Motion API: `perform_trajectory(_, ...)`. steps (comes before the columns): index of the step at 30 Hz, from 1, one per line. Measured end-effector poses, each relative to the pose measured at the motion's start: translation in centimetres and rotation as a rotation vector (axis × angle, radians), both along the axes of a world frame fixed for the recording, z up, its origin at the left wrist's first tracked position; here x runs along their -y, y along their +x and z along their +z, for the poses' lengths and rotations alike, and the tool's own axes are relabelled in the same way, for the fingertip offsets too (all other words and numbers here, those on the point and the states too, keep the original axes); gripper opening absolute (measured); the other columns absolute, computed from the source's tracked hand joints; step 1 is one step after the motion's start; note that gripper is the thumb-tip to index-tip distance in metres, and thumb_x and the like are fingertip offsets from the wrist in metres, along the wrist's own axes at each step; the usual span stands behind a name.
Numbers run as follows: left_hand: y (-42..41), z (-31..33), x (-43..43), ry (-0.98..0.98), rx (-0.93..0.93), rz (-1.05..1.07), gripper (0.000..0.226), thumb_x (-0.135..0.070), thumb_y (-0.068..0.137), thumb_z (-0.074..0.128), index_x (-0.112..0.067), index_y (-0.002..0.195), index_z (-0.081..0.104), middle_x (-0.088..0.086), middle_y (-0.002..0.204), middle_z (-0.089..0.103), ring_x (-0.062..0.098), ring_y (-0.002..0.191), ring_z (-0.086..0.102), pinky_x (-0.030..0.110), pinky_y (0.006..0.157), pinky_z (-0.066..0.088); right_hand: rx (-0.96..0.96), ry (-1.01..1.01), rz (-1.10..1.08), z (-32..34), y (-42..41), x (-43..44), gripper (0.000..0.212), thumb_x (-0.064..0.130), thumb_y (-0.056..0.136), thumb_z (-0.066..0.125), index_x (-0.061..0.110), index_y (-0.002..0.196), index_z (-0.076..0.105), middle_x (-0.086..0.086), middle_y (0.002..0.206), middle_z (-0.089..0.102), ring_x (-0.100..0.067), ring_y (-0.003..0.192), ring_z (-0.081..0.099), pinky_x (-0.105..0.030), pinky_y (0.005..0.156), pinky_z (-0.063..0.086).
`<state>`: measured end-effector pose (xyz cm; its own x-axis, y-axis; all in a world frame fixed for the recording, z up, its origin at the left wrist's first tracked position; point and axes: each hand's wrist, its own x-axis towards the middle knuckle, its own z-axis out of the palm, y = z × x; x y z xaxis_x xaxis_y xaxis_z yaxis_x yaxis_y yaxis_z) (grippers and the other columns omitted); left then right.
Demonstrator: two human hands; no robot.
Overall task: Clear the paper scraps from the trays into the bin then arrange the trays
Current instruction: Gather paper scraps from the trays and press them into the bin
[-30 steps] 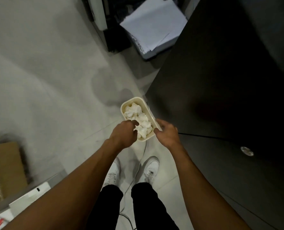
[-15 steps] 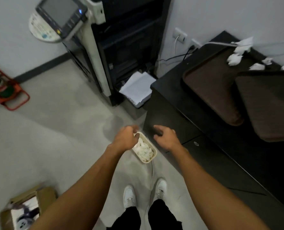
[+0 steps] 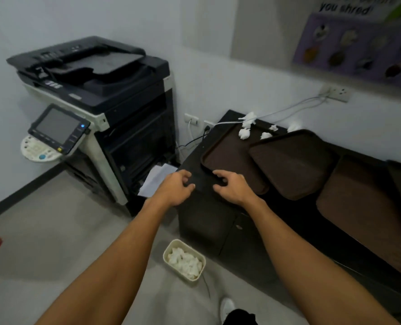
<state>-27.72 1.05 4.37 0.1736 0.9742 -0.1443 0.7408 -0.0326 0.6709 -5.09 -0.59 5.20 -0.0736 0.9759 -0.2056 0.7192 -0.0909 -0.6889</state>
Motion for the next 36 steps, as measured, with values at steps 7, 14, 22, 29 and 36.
perform_trajectory(7, 6.0, 4.5, -3.3, 0.105, 0.109, -0.081, 0.046, -0.033, 0.093, 0.071, -0.021, 0.136, 0.058, -0.002, 0.120, 0.063, 0.015, 0.106, 0.063, 0.029, 0.095, 0.051, -0.023, 0.117, -0.180, 4.7, 6.0, -0.4, 0.061, 0.032, 0.090, 0.074, 0.028, 0.148, 0.054, 0.003, 0.141, 0.062, -0.015, 0.133, 0.056, -0.025, 0.111, 0.040)
perform_trajectory(14, 12.1, 5.8, -8.3, 0.166, 0.177, -0.111, 0.048, -0.034, 0.090, 0.074, -0.022, 0.135, 0.060, -0.003, 0.120, 0.063, 0.013, 0.104, 0.062, 0.033, 0.098, 0.054, -0.062, 0.200, -0.296, 7.3, 10.9, -4.0, 0.058, 0.031, 0.090, 0.074, 0.029, 0.145, 0.057, 0.002, 0.140, 0.062, -0.013, 0.131, 0.056, -0.029, 0.114, 0.042)
perform_trajectory(22, 17.6, 5.2, -15.5, 0.160, 0.198, -0.110, 0.045, -0.032, 0.090, 0.074, -0.026, 0.133, 0.061, -0.006, 0.118, 0.063, 0.011, 0.104, 0.061, 0.035, 0.098, 0.054, -0.037, 0.202, -0.315, 6.6, 16.2, -11.1, 0.058, 0.032, 0.090, 0.074, 0.028, 0.145, 0.057, 0.002, 0.136, 0.065, -0.012, 0.126, 0.058, -0.023, 0.108, 0.041)
perform_trajectory(29, 22.5, 3.7, -21.6, 0.148, 0.212, -0.082, 0.042, -0.025, 0.089, 0.075, -0.023, 0.129, 0.064, -0.005, 0.111, 0.065, 0.005, 0.088, 0.060, 0.031, 0.095, 0.054, -0.049, 0.163, -0.329, 4.0, 21.0, -17.9, 0.058, 0.032, 0.087, 0.076, 0.028, 0.142, 0.059, 0.004, 0.132, 0.065, -0.010, 0.119, 0.061, -0.020, 0.104, 0.042)
perform_trajectory(36, 25.7, 1.5, -26.0, 0.077, 0.199, -0.034, 0.042, -0.028, 0.091, 0.074, -0.023, 0.131, 0.063, -0.005, 0.117, 0.065, 0.012, 0.102, 0.063, 0.030, 0.099, 0.053, 0.042, 0.057, -0.310, 0.7, 25.0, -24.5, 0.057, 0.038, 0.085, 0.074, 0.030, 0.140, 0.060, 0.001, 0.136, 0.065, -0.016, 0.118, 0.062, -0.034, 0.109, 0.048)
